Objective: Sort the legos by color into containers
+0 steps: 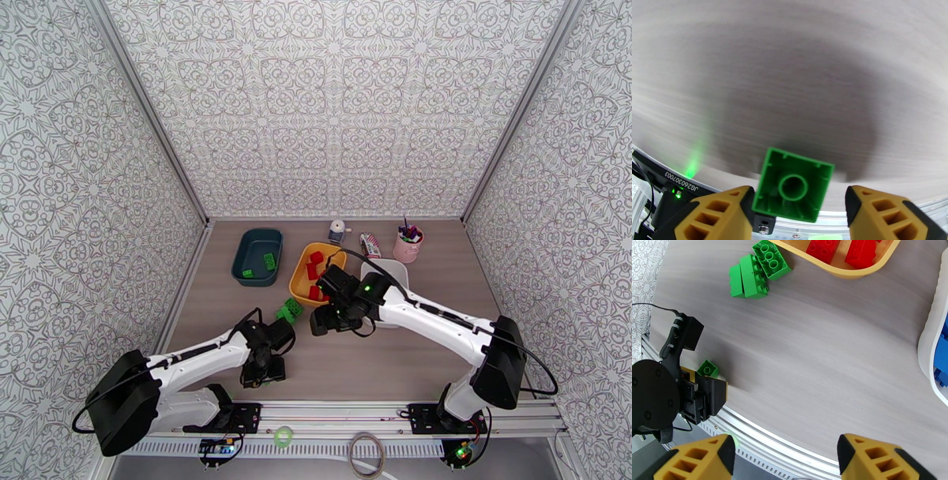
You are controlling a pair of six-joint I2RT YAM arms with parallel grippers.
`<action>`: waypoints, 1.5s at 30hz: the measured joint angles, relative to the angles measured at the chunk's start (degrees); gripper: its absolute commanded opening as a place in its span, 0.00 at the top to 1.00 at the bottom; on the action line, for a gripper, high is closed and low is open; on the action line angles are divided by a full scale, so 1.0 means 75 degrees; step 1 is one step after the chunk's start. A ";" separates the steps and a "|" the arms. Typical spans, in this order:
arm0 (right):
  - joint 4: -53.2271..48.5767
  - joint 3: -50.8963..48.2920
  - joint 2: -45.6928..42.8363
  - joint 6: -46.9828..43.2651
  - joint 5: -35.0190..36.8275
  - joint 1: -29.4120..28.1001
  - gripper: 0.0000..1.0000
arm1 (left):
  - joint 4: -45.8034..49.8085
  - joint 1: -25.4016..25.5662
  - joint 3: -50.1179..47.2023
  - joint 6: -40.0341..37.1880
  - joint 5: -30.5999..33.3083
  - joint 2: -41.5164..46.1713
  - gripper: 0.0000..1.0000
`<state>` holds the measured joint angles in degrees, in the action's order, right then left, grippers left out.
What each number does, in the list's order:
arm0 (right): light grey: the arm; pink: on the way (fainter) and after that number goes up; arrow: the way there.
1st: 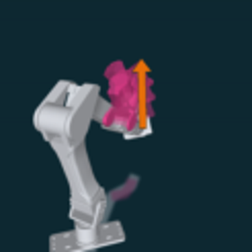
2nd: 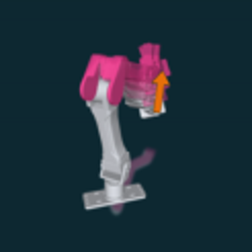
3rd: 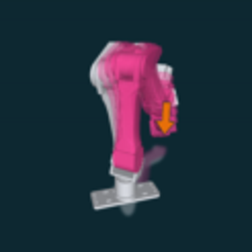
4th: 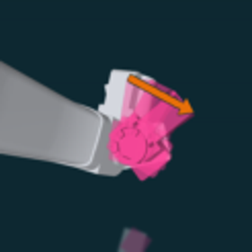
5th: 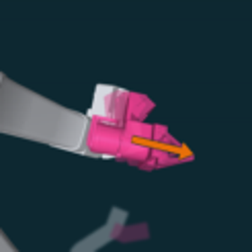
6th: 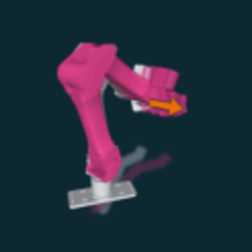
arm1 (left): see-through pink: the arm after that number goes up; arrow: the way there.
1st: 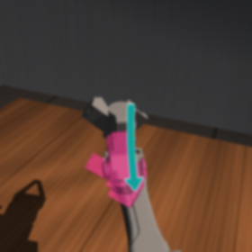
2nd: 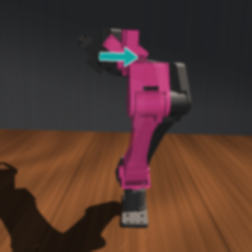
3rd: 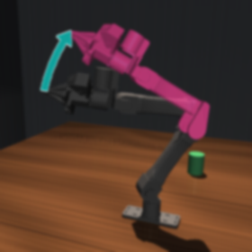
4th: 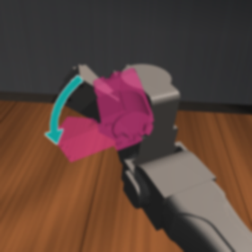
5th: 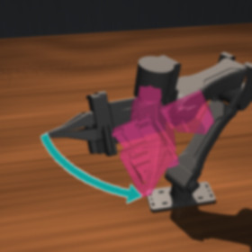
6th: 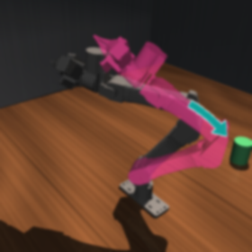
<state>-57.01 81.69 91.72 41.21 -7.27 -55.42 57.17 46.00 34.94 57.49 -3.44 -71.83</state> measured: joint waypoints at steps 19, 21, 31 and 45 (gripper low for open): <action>-0.0044 -0.0082 -0.0172 0.0117 0.0277 -0.0006 0.28 | 0.0119 -0.0997 0.1253 -0.0358 -0.0350 0.0513 0.63; -0.0105 -0.0070 -0.0169 0.0114 0.0300 -0.0003 0.28 | 0.0137 -0.1635 0.1594 -0.0530 -0.0460 0.0600 0.63; -0.0350 0.0854 0.0245 -0.0073 0.0312 0.0385 0.28 | 0.0297 -0.4698 0.4450 -0.1926 -0.1075 -0.0944 0.64; -0.0871 0.2087 0.0653 -0.0708 0.0312 0.1268 0.28 | 0.0729 -0.5697 0.8335 -0.3060 -0.1020 -0.4774 0.16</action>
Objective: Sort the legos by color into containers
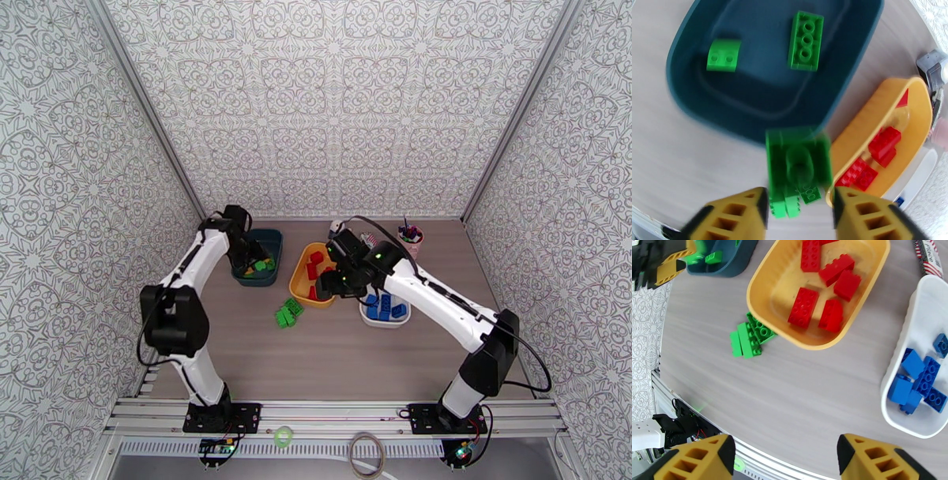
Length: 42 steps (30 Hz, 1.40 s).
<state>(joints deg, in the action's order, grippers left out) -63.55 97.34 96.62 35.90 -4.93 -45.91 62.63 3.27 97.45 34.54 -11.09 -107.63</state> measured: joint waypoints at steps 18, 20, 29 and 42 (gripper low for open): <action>0.0280 -0.1067 -0.0050 -0.0035 -0.0300 0.0102 0.24 | 0.0329 0.1950 -0.3203 0.0708 0.0807 0.3194 0.05; 0.0338 -0.1067 -0.0032 -0.0050 -0.0376 0.0111 0.25 | 0.0306 0.2361 -0.3803 0.1046 0.0863 0.3643 0.05; 0.0420 -0.1037 0.0414 -0.0111 -0.0595 0.0122 0.25 | -0.0105 0.4097 -0.5546 0.2378 0.0799 0.3832 0.03; 0.0411 -0.1023 0.0423 -0.0108 -0.0603 0.0134 0.25 | -0.1072 0.3456 -0.5557 0.2189 0.0662 0.2046 0.09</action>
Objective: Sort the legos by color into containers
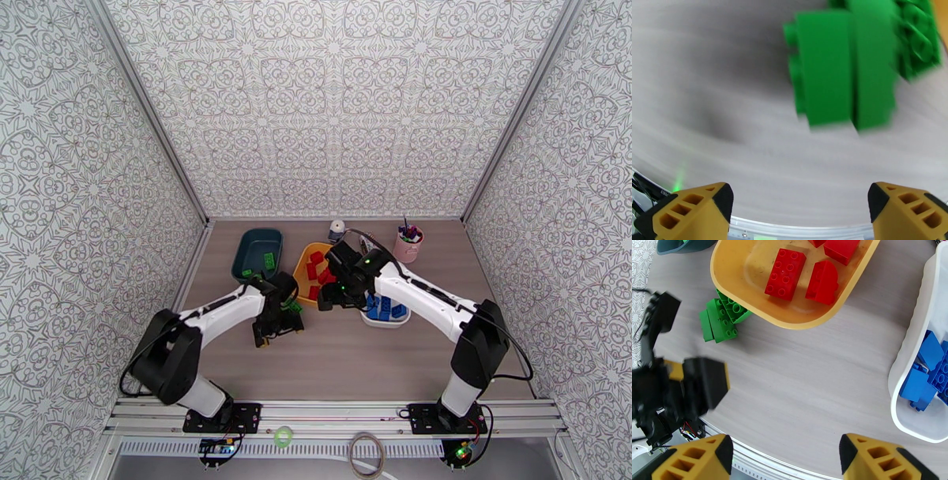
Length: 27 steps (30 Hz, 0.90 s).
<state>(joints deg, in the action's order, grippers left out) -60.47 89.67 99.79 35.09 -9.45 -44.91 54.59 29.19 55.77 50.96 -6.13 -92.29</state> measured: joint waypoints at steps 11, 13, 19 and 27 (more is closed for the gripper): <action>-0.0026 0.0000 -0.0224 0.0003 0.0055 0.0242 0.25 | -0.0122 -0.0734 0.0224 -0.0466 -0.0003 -0.0446 0.12; -0.0032 0.0000 -0.0224 0.0000 0.0052 0.0254 0.25 | -0.0149 -0.0863 0.0396 -0.0548 -0.0003 -0.0632 0.13; -0.0160 0.0152 -0.0166 -0.0006 0.0052 0.0294 0.26 | -0.0233 -0.1037 0.0950 -0.0764 -0.0012 -0.1271 0.24; -0.0204 0.0283 -0.0125 -0.0026 0.0055 0.0361 0.26 | -0.0236 -0.1119 0.1373 -0.1011 -0.0032 -0.1498 0.52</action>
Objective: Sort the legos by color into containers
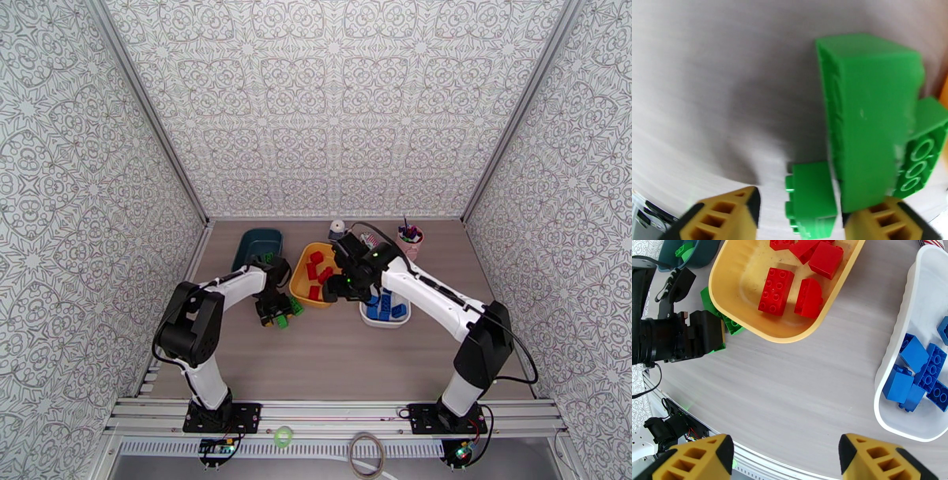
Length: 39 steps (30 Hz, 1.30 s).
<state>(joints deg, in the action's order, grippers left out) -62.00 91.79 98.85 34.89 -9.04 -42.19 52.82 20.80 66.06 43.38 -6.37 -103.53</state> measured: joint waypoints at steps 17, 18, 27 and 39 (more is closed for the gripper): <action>-0.0026 0.0854 0.0673 -0.0090 -0.0152 0.0070 0.27 | 0.0350 -0.0058 -0.0420 0.0038 -0.0172 0.1935 0.74; -0.0023 0.0959 0.0746 -0.0096 -0.0195 0.0070 0.27 | 0.0399 -0.0221 -0.0391 0.0003 -0.0198 0.2049 0.74; -0.0201 0.2856 0.1679 -0.0114 -0.0568 0.0052 0.27 | 0.0944 -0.1900 0.1947 -0.0729 -0.0425 0.1128 0.73; -0.1177 0.5747 0.2958 -0.0119 -0.0685 -0.0070 0.27 | 0.1647 -0.2713 0.5412 -0.1443 -0.0501 -0.1687 0.18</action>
<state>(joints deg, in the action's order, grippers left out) -70.83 134.89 121.03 34.00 -14.17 -42.72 65.17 0.45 106.65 32.56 -10.13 -116.18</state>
